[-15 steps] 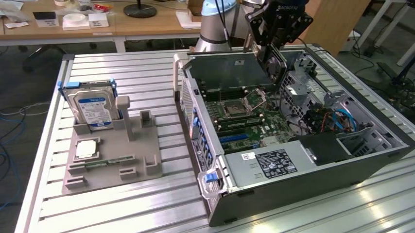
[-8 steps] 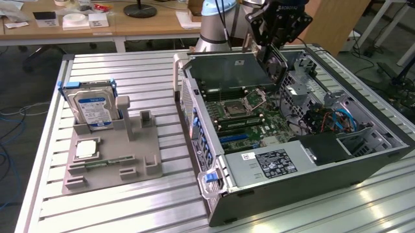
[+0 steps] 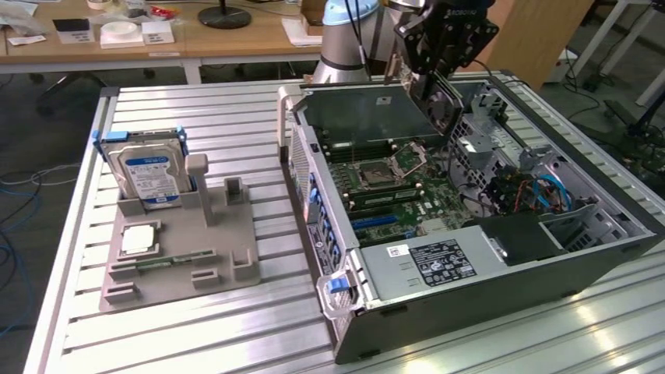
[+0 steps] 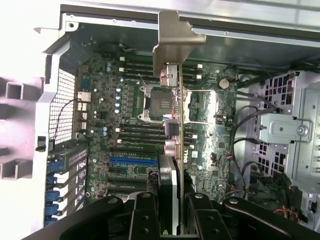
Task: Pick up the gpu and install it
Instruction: 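Insert the gpu into the slot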
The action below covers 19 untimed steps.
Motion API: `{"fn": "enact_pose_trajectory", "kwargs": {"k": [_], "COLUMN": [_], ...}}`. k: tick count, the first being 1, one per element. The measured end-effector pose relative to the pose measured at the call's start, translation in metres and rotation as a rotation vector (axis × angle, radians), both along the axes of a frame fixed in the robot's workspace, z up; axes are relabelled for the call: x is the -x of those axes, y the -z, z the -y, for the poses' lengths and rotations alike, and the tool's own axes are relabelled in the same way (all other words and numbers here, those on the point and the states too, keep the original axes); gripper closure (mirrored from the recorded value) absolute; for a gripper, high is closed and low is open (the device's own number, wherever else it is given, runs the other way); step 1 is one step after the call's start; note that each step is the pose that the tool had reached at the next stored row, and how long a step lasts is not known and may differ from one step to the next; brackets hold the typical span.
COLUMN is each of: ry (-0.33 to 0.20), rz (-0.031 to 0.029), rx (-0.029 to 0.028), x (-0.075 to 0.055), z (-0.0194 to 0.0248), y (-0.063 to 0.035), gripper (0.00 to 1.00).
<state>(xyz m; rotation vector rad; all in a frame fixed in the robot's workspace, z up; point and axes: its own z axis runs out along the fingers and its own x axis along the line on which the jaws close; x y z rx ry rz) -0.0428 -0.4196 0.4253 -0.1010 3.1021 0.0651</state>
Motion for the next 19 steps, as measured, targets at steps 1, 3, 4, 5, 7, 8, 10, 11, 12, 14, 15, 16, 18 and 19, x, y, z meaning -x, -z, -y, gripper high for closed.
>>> {"fn": "enact_pose_trajectory", "kwargs": {"k": [1,3,4,5,7,8,10,11,12,14,15,16,18,19], "ry": [-0.007,-0.024,-0.035,-0.046,-0.067,-0.078,-0.104,-0.117,-0.129,-0.154,-0.166,-0.177,-0.195,-0.201], "rz": [0.0000,0.0000,0.0000,0.0000,0.0000,0.0000,0.0000,0.0000,-0.0001,-0.0001,0.0000,0.0000,0.0000,0.0001], "rx": [0.0000,0.0000,-0.0001,-0.0002,-0.0003,-0.0003,-0.0002,-0.0003,-0.0002,-0.0001,-0.0002,-0.0003,-0.0005,-0.0008], "x": [0.0000,0.0000,-0.0001,-0.0001,-0.0001,-0.0001,-0.0001,-0.0001,-0.0001,-0.0001,-0.0001,-0.0001,-0.0001,-0.0001], "z": [0.0000,0.0001,0.0000,0.0000,0.0001,0.0000,0.0001,0.0001,0.0001,0.0001,0.0001,0.0002,0.0002,0.0002], "y": [0.0000,0.0000,0.0000,0.0000,0.0000,0.0000,0.0001,0.0002,0.0002,0.0004,0.0005,0.0006,0.0007,0.0007], "gripper": [0.72,0.72,0.72,0.72,0.72,0.72,0.72,0.72,0.72,0.72,0.72,0.72,0.72,0.72]}}
